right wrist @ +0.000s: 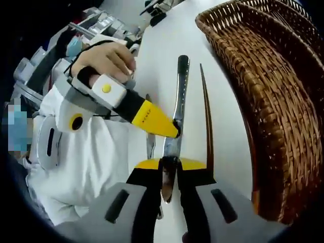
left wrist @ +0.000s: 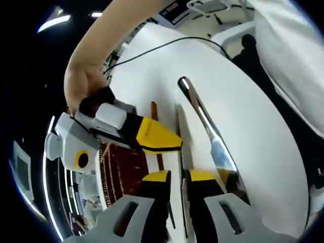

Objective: Arrange the knives, forks, and spoons in their matching storage slots by inserting each utensil handle-first until every utensil is classified and aligned in the correct compartment

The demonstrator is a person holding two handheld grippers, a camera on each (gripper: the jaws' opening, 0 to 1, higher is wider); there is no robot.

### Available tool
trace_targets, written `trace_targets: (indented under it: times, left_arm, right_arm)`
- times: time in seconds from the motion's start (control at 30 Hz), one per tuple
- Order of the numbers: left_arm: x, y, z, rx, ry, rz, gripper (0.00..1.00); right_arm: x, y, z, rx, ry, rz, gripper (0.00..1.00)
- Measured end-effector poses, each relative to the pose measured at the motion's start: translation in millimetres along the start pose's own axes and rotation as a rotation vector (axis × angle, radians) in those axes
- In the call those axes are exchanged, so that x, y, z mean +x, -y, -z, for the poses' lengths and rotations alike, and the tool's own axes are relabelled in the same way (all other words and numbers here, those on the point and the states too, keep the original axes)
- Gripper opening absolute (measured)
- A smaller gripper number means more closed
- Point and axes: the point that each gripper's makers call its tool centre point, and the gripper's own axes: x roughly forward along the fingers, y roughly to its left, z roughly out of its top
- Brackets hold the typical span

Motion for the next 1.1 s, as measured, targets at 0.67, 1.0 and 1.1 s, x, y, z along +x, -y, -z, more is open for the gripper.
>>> trace_targets:
  times: [0.67, 1.0, 1.1]
  left_arm:
    - [0.8, 1.1, -0.5, -0.073, 0.024, 0.106, 0.01]
    - [2.3, 1.0, -0.4, -0.189, 0.022, 0.205, 0.01]
    - [2.2, -1.1, -1.2, -0.244, 0.032, 0.234, 0.01]
  right_arm:
    - [-3.6, 0.8, -4.7, -0.057, 0.029, 0.061, 0.14]
    - [-16.5, 14.7, -13.8, -0.230, 0.043, 0.280, 0.20]
    - [-16.7, 14.1, -10.7, -0.293, 0.010, 0.321, 0.19]
